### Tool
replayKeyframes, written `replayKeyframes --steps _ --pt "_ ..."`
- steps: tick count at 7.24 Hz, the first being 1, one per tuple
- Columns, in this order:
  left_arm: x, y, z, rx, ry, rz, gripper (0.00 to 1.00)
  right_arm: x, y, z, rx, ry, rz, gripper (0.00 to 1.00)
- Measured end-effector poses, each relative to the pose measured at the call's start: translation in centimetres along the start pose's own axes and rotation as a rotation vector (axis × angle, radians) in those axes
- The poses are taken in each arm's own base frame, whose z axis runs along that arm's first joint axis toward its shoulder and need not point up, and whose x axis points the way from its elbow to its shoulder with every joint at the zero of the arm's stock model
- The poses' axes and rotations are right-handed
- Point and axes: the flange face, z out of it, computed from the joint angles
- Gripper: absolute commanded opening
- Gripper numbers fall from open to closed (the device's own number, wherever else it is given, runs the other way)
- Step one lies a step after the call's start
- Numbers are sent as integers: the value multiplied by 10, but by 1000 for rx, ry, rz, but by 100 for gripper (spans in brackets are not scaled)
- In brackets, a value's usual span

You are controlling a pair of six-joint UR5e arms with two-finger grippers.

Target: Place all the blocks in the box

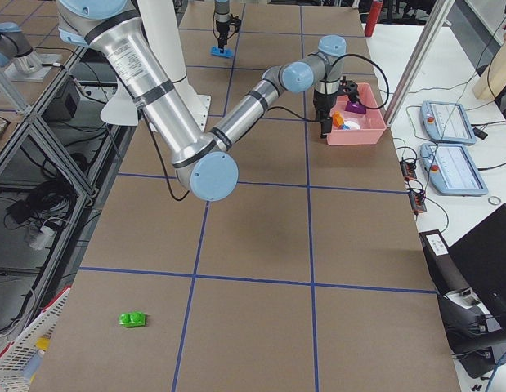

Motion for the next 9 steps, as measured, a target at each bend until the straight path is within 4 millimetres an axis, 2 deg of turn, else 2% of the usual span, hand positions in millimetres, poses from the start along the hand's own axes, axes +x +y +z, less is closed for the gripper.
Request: replayKeyframes --steps 1,2,3,4,5,6,7,8,9 --pt "3 2 6 -6 2 7 51 33 21 4 -11 12 -19 100" --pt "6 4 11 -13 4 15 17 60 37 7 -22 25 -29 100" --pt "7 6 14 -18 3 21 0 83 51 10 -33 37 -35 100" --pt "8 6 13 -19 5 24 0 111 68 12 -45 50 -49 100" --pt "10 6 7 -18 16 24 0 147 87 12 -60 59 -74 100" --pt "13 7 -14 -19 36 23 0 191 108 11 -82 53 -108 100" --pt "14 8 -43 -29 59 16 0 229 129 14 -107 42 -142 100" --pt "11 4 -72 -49 87 -10 0 261 153 22 -139 39 -166 100" --pt "5 -5 -92 -74 119 -42 0 285 178 33 -173 40 -169 100"
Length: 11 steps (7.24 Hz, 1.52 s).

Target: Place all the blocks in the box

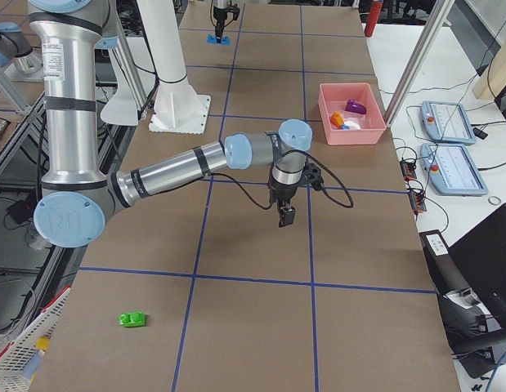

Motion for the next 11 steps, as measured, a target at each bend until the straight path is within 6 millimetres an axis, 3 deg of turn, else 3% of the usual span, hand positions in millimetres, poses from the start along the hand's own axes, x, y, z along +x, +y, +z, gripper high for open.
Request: replayKeyframes --steps 2,3,4,8,11 --pt "-7 -28 -34 -18 90 -26 0 28 54 38 -21 -2 8 100" --pt "3 -52 -46 -2 130 -30 0 42 86 60 -6 -3 11 100" --pt "25 -91 -59 23 153 -43 0 55 121 81 2 -6 24 100" --pt "120 -253 -148 104 173 -117 0 89 248 141 -4 -12 61 100" --pt "190 -391 -204 172 169 -205 0 119 346 195 78 -32 114 100"
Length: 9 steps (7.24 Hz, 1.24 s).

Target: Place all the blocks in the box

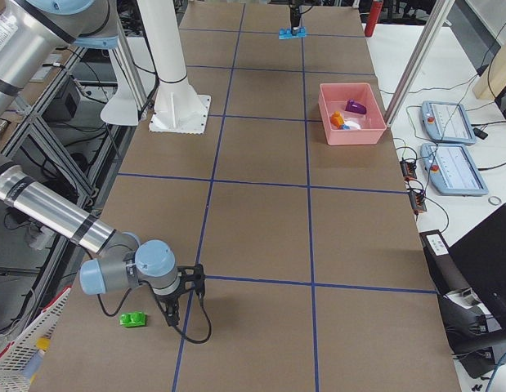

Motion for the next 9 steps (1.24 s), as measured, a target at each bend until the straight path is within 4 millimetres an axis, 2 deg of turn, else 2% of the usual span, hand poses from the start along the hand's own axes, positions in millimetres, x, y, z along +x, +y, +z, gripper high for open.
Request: replayKeyframes --steps 1,2,3,5,6,7,9 --pt "47 -42 0 9 -2 -33 0 5 20 7 -3 -26 12 100" --pt "89 -76 1 14 -3 -62 0 6 35 9 -13 -45 23 100" --pt "119 -102 5 24 7 -82 0 7 48 11 -26 -59 37 100" --pt "166 -151 28 77 51 -141 0 10 75 13 -60 -65 60 100" --pt "184 -166 47 136 56 -156 0 12 86 15 -75 -65 70 100" --pt "193 -173 71 191 56 -156 0 15 94 18 -88 -65 79 100" --pt "199 -172 125 282 52 -142 0 19 101 22 -102 -63 92 98"
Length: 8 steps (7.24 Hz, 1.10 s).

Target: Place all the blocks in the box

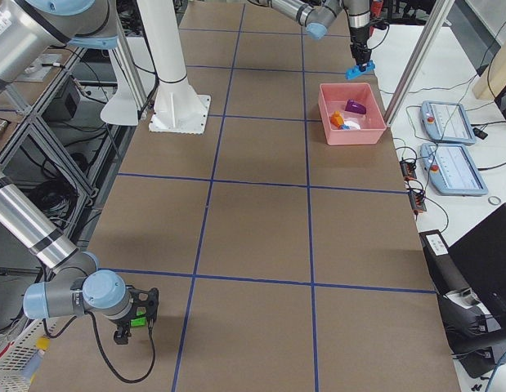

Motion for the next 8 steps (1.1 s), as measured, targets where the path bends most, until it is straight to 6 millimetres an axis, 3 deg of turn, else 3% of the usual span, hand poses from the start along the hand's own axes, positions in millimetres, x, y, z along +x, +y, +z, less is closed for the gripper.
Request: replayKeyframes --steps 1,2,3,4,6,8 --pt "2 12 18 30 -3 7 0 1 -1 1 -1 0 4 87" --pt "5 23 31 51 -9 13 60 2 -3 3 -2 1 9 60" --pt "7 34 40 64 -15 21 100 3 -4 4 -4 1 17 44" --pt "10 43 46 71 -18 34 100 5 -3 5 -8 1 25 41" --pt "16 56 51 77 -17 52 100 9 -1 10 -17 1 35 0" --pt "20 59 50 78 -12 56 100 9 -8 10 -8 -1 26 0"
